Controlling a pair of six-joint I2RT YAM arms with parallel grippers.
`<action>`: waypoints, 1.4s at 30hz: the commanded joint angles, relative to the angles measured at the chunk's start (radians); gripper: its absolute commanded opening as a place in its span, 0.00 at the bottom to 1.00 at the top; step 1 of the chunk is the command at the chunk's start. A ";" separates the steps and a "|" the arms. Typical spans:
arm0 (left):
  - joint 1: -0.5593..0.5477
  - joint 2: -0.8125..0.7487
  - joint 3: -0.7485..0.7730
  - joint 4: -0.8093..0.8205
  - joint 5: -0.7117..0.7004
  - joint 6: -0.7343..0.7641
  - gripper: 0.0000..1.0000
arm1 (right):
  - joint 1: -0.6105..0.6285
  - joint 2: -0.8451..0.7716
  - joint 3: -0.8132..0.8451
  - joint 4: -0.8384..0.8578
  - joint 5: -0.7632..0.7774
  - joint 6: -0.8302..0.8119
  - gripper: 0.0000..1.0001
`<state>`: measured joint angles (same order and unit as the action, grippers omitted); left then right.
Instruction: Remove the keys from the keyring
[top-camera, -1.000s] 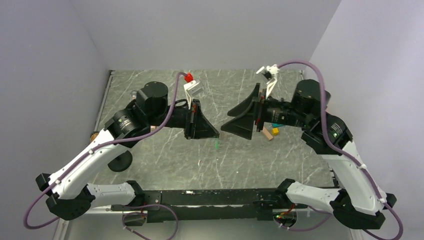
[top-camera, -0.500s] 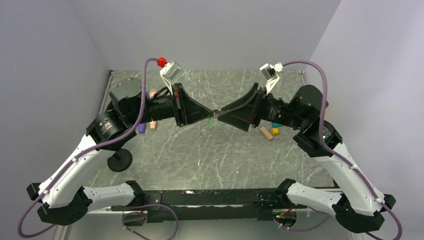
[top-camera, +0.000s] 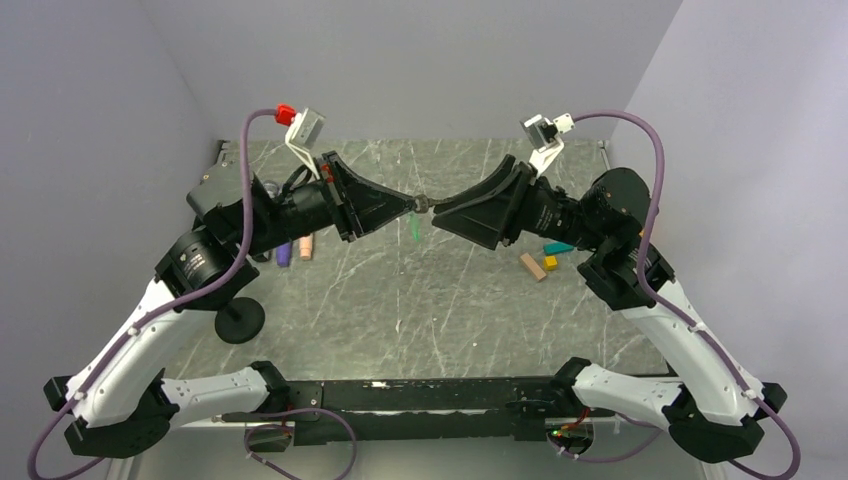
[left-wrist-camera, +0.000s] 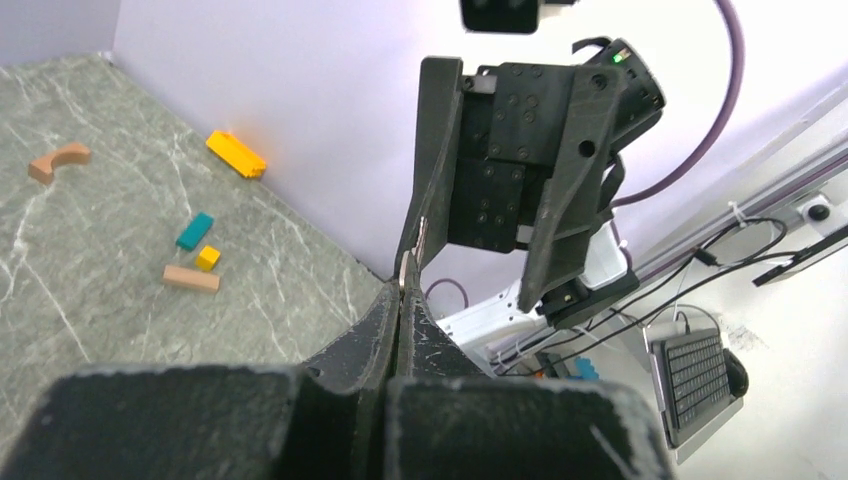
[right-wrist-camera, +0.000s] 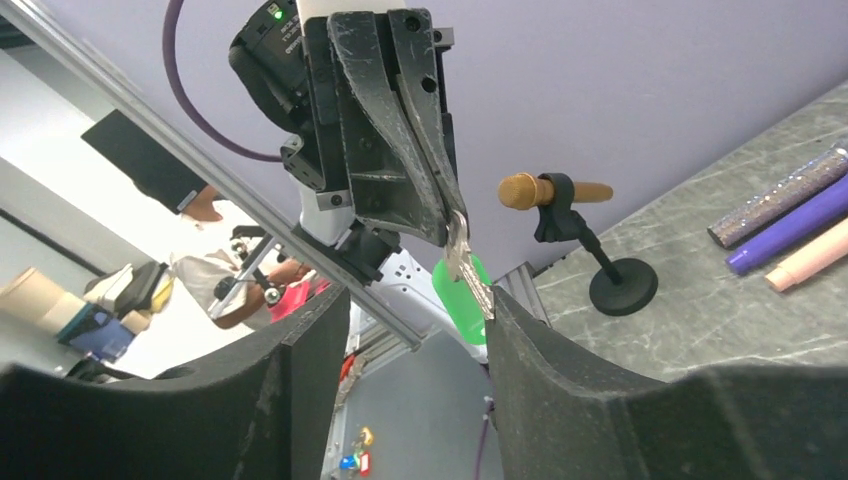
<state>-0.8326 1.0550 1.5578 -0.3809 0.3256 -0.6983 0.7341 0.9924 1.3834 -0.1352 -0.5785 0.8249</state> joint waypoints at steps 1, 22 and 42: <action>0.004 -0.023 -0.015 0.106 -0.041 -0.055 0.00 | -0.002 0.016 0.016 0.085 -0.039 0.022 0.54; 0.002 -0.015 -0.042 0.163 -0.083 -0.087 0.00 | -0.002 0.069 0.091 0.089 -0.042 -0.013 0.40; -0.001 -0.022 -0.052 0.179 -0.169 -0.088 0.00 | -0.012 0.028 0.058 0.044 0.059 -0.026 0.92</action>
<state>-0.8326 1.0515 1.5024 -0.2379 0.2111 -0.7830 0.7265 1.0691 1.4590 -0.1287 -0.5476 0.7773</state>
